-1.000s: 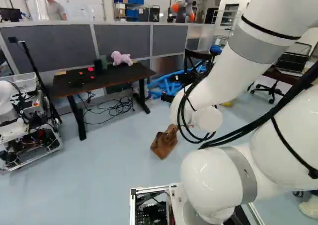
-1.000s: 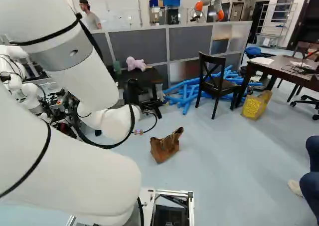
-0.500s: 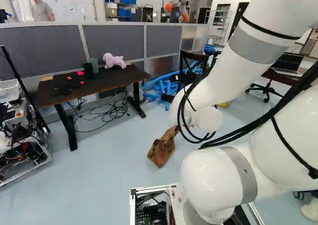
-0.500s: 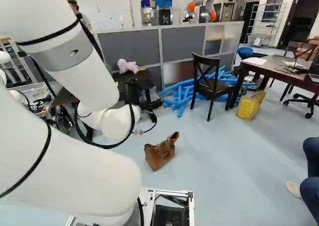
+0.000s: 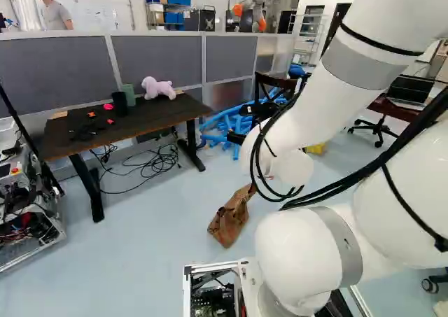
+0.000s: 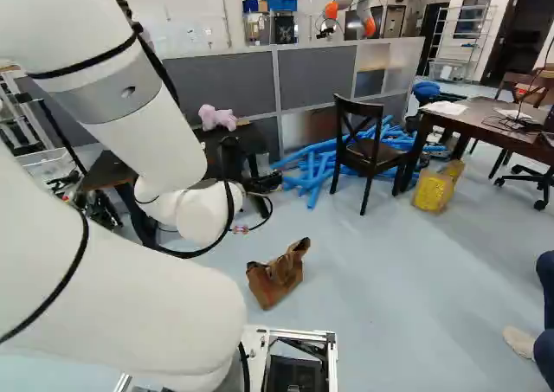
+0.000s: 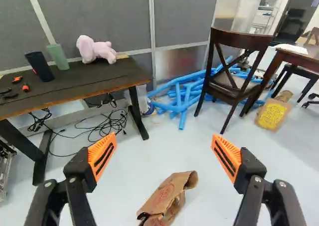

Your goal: Pick up the bag on the ground and place it on the table

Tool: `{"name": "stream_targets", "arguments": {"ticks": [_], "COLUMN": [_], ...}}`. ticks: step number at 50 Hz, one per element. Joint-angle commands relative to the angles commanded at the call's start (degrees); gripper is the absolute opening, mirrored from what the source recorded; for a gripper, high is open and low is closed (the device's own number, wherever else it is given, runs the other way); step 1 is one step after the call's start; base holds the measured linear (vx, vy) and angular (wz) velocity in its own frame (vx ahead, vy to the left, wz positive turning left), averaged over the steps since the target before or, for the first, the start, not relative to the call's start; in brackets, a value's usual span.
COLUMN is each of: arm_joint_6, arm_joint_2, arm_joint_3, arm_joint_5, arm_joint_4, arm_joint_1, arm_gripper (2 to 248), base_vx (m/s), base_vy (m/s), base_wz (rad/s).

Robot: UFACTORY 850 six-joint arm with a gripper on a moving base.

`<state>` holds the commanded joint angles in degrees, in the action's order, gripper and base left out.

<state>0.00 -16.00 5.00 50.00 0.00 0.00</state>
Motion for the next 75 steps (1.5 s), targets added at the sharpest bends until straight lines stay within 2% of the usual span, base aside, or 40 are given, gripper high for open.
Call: {"name": "stream_targets", "arguments": {"ticks": [8,37,75], "arm_joint_6": [0.0,0.0,0.0], "arm_joint_2": [0.0,6.95,20.89], "arm_joint_3": [0.0,6.1,14.39], "arm_joint_5": [0.0,-2.3,-9.13], "arm_joint_4": [0.0,0.0,0.0], "arm_joint_1": [0.0,0.0,0.03], "arm_gripper": [247,247,247], "base_vx": [0.123,0.009,0.0], "base_vy": [0.0,0.0,0.0], "base_wz": [-0.01,-0.001,0.0]}}
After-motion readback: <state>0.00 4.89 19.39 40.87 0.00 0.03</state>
